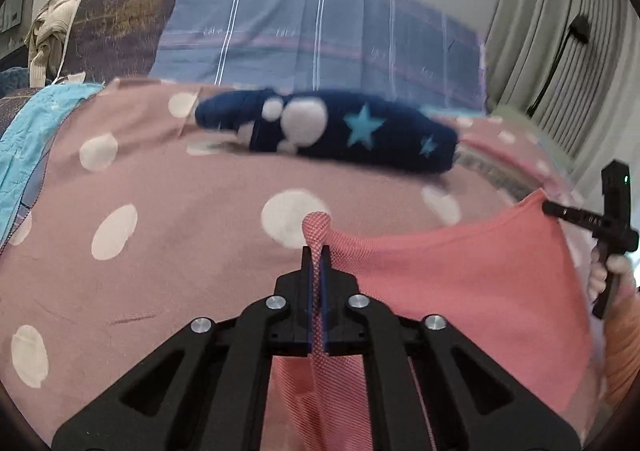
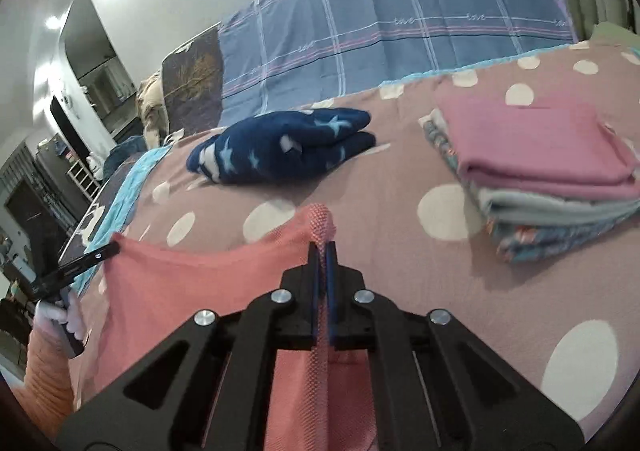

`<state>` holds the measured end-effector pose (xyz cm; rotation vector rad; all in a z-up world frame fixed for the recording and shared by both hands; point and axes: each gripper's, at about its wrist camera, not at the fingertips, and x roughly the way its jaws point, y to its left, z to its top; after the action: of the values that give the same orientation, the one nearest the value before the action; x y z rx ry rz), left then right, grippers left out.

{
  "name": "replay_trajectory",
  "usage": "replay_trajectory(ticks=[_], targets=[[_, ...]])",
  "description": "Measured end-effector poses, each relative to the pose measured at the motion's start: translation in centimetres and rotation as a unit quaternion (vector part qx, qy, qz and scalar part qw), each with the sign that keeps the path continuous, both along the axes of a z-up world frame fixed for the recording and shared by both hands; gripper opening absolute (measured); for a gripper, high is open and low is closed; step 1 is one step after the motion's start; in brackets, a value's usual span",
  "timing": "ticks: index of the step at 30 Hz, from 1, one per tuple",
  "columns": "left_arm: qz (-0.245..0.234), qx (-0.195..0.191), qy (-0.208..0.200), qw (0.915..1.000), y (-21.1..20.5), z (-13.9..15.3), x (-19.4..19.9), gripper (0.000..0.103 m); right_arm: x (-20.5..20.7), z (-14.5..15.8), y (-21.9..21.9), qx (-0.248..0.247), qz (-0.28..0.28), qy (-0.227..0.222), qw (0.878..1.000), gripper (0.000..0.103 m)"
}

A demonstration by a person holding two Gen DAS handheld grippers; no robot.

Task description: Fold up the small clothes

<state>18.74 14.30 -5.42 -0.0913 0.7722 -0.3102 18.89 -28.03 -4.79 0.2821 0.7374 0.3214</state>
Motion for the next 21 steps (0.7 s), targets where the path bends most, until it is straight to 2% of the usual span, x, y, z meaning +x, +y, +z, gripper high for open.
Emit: replay_trajectory(ticks=[1,3,5,6,7,9,12,14,15,19,20,21], targets=[[0.008,0.014,0.022,0.9996,-0.1,-1.2,0.8,0.014,0.8,-0.6,0.1,-0.008,0.000,0.013,1.000,0.008],[0.023,0.027,0.061,0.9975,0.3,-2.8,1.2,0.017,2.7,-3.2,0.5,-0.027,-0.007,0.073,0.997,0.029],[0.033,0.012,0.081,0.9961,1.5,-3.1,-0.1,0.018,2.0,-4.6,0.4,-0.050,-0.027,0.114,0.992,0.029],[0.036,-0.004,0.072,0.9967,2.5,-2.7,-1.8,0.023,1.1,-4.4,0.2,-0.049,-0.025,0.109,0.993,0.029],[0.040,-0.017,0.062,0.9971,3.3,-2.3,-3.6,0.031,-0.2,-4.0,-0.1,-0.050,-0.024,0.100,0.993,0.029],[0.043,-0.047,0.046,0.9969,4.7,-1.5,-7.9,0.040,-3.6,-2.9,-1.2,-0.056,-0.033,0.084,0.994,0.035],[0.021,-0.072,0.038,0.9965,5.5,-1.6,-14.4,0.040,-9.3,-2.6,-3.0,-0.047,-0.042,0.085,0.994,0.038],[0.006,-0.088,0.050,0.9948,5.6,-2.6,-18.2,0.040,-12.6,-3.0,-3.6,-0.039,-0.046,0.088,0.994,0.038],[0.002,-0.099,0.057,0.9935,5.4,-3.1,-19.1,0.040,-14.9,-3.3,-3.8,-0.030,-0.047,0.091,0.994,0.038],[0.001,-0.153,0.103,0.9829,5.3,-6.3,-21.0,0.040,-19.4,-4.3,-3.2,-0.009,-0.039,0.097,0.995,0.039],[0.001,-0.159,0.099,0.9823,5.2,-6.5,-21.1,0.038,-20.2,-4.5,-2.9,-0.004,-0.032,0.096,0.995,0.040],[-0.005,-0.181,0.094,0.9791,5.1,-6.5,-21.1,0.025,-20.5,-4.6,-2.6,0.001,-0.029,0.097,0.995,0.040]])
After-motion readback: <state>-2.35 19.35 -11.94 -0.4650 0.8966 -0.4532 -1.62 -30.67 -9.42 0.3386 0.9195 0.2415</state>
